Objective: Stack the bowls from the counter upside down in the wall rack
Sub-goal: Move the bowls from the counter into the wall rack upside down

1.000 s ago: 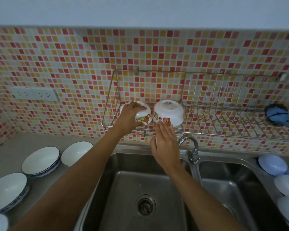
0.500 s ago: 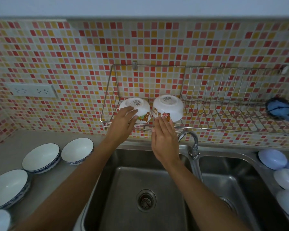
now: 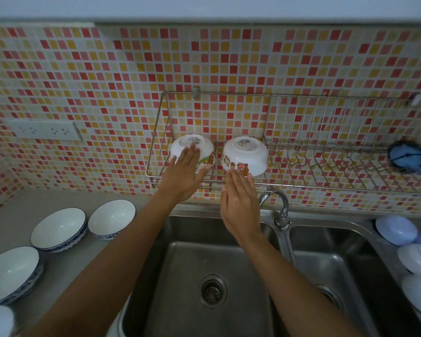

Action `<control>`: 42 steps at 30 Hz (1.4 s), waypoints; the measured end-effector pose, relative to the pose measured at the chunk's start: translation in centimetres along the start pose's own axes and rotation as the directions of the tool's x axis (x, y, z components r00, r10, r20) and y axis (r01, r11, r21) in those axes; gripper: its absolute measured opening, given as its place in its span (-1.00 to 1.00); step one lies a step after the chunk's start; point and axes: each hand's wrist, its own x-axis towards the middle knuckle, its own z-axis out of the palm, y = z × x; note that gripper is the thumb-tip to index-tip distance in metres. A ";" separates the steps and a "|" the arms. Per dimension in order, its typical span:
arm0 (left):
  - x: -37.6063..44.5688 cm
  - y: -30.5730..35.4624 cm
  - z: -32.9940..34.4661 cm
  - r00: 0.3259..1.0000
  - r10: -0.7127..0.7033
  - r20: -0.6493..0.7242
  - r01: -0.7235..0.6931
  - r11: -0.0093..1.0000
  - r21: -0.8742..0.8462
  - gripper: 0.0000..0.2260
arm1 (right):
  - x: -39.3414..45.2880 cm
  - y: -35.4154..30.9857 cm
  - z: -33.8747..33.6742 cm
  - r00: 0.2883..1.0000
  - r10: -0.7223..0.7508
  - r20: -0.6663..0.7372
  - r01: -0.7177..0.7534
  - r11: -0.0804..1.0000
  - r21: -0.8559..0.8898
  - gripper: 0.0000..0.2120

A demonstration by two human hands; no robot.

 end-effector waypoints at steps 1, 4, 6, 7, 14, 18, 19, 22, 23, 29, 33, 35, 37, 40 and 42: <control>-0.2 -0.1 0.1 0.999 0.016 -0.029 -0.016 1.000 0.013 -0.35 | 0.0 0.0 0.0 1.000 0.001 0.001 -0.001 1.000 0.000 -0.62; -0.7 -0.3 0.4 0.993 0.072 -0.098 -0.063 0.993 0.098 -0.31 | 0.0 0.0 0.1 1.000 0.005 0.007 -0.005 1.000 -0.006 -0.61; -0.9 -0.4 0.7 0.991 0.074 -0.110 -0.058 0.988 0.143 -0.27 | 0.1 0.1 0.2 1.000 0.004 0.011 -0.004 1.000 -0.008 -0.61; -1.0 -0.3 0.8 0.991 0.063 -0.116 -0.045 0.987 0.152 -0.26 | 0.1 0.2 0.2 1.000 0.003 0.017 -0.003 1.000 -0.007 -0.60; -2.5 0.1 1.1 0.983 0.001 -0.183 0.018 0.995 0.101 -0.37 | -0.7 -0.3 -0.1 0.989 0.034 0.147 -0.023 0.997 -0.070 -0.50; -5.7 -1.1 2.2 0.981 0.034 -0.192 -0.009 0.991 0.134 -0.39 | -1.3 -1.4 0.0 0.982 0.091 0.163 -0.079 0.994 -0.080 -0.43; -6.8 -1.5 2.4 0.982 0.039 -0.183 -0.018 0.993 0.118 -0.39 | -1.9 -2.1 0.2 0.980 0.103 0.169 -0.098 0.994 -0.042 -0.41; -10.9 -3.0 2.9 0.989 -0.017 -0.147 0.020 1.000 0.016 -0.39 | -5.6 -4.9 2.2 0.963 0.055 0.264 -0.072 0.996 0.058 -0.41; -12.6 -3.9 3.3 0.990 -0.072 -0.120 0.070 0.997 -0.020 -0.39 | -7.4 -6.2 3.2 0.945 0.015 0.325 -0.043 0.996 0.078 -0.42; -25.5 -13.9 3.2 0.901 -0.433 -0.009 0.433 0.901 -0.007 -0.39 | -18.6 -15.8 8.2 0.668 -0.172 0.724 -0.004 0.972 0.235 -0.46; -33.8 -21.6 0.7 0.754 -0.653 -0.068 0.655 0.756 0.006 -0.26 | -19.8 -24.2 9.0 0.528 -0.294 0.797 -0.024 0.933 0.360 -0.46; -36.9 -25.0 -0.2 0.672 -0.735 -0.086 0.737 0.676 -0.016 -0.28 | -19.6 -28.1 9.4 0.505 -0.347 0.790 -0.034 0.907 0.420 -0.46; -39.4 -27.5 -0.6 0.578 -0.812 -0.080 0.812 0.582 -0.046 -0.38 | -19.4 -31.8 9.8 0.482 -0.358 0.800 -0.095 0.886 0.454 -0.46; -42.1 -30.4 -0.3 0.442 -0.896 -0.053 0.887 0.445 -0.124 -0.40 | -19.2 -36.8 10.3 0.429 -0.346 0.834 -0.214 0.858 0.466 -0.51; -43.6 -31.7 0.2 0.372 -0.928 -0.007 0.913 0.367 -0.181 -0.38 | -19.2 -39.3 10.6 0.421 -0.325 0.847 -0.264 0.849 0.457 -0.54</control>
